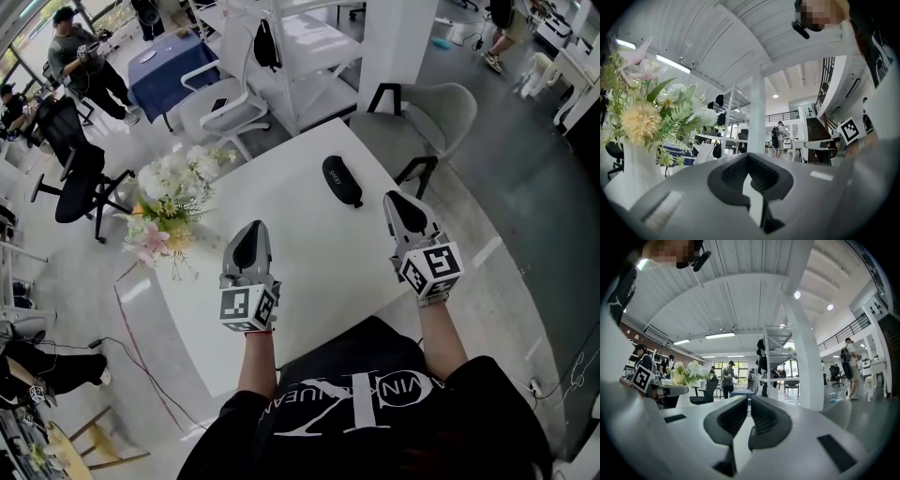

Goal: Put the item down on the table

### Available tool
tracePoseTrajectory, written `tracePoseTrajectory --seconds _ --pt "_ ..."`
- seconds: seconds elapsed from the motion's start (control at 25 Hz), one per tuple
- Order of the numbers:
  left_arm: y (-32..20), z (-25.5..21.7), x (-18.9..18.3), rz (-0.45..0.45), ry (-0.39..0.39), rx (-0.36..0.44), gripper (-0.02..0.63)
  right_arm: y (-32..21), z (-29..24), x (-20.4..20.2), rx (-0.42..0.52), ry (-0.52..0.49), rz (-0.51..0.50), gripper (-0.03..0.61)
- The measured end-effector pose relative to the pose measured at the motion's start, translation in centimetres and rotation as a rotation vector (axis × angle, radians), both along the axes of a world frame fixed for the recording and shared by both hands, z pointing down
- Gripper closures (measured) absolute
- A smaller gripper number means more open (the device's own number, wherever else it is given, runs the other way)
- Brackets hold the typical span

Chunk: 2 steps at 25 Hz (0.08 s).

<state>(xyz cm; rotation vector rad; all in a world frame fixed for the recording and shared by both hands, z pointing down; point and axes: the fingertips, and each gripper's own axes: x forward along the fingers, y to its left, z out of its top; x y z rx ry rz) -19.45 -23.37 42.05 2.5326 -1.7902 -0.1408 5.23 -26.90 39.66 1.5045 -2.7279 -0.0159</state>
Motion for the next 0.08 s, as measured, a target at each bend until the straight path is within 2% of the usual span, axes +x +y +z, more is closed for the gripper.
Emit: tracePoseTrajectory --seconds 0.08 --pt "0.02 -0.03 0.1 0.0 0.0 0.0 0.603 0.02 -0.05 0.12 0.0 -0.002 0.0 0.548"
